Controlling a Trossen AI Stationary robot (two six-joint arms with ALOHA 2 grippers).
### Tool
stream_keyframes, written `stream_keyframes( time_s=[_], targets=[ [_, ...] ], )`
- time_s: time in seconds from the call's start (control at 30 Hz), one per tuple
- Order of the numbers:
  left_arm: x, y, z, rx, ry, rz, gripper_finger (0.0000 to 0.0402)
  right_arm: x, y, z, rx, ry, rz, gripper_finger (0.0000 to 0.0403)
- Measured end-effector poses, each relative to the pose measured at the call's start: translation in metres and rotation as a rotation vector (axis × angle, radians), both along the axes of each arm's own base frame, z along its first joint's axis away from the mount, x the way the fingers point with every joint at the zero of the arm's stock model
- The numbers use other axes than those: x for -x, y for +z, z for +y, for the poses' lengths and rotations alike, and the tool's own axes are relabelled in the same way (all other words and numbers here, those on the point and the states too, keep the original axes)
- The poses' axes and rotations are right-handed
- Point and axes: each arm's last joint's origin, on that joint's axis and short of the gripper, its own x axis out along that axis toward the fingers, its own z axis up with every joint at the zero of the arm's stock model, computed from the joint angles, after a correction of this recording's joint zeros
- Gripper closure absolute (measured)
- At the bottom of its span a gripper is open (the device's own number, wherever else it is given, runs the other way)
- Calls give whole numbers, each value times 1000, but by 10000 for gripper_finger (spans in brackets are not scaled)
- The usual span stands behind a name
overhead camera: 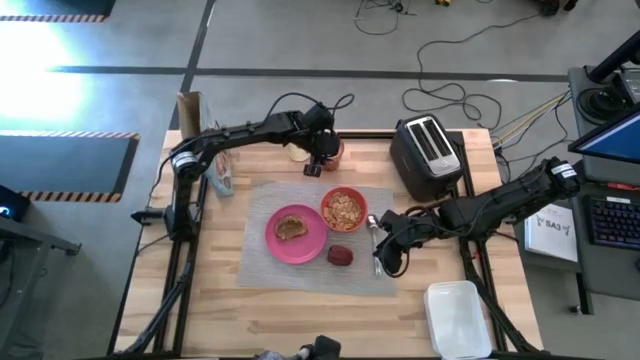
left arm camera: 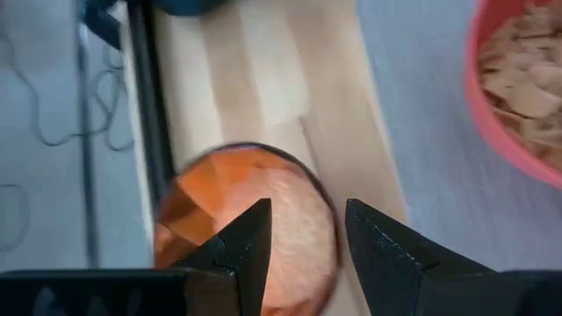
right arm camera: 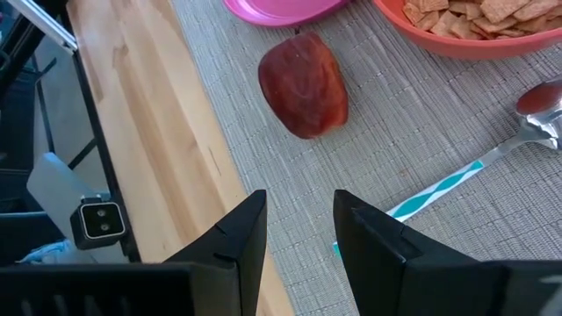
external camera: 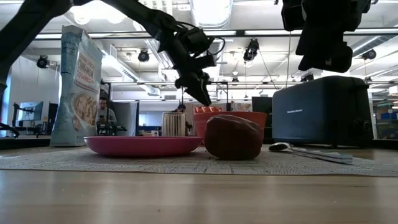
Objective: Arrange a breakfast setting
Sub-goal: Put the brown cup on the gray placemat to the top left of the pink plate
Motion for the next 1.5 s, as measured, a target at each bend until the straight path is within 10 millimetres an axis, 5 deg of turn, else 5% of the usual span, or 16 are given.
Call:
stream_keyframes(
  time_s=[1.17, 1.5],
  targets=[
    [8, -9, 1, 114, 72, 48, 271, 1, -1, -1, 31, 6, 3, 280],
    [2, -30, 7, 120, 88, 81, 277, 1, -2, -1, 46, -7, 5, 280]
  ],
)
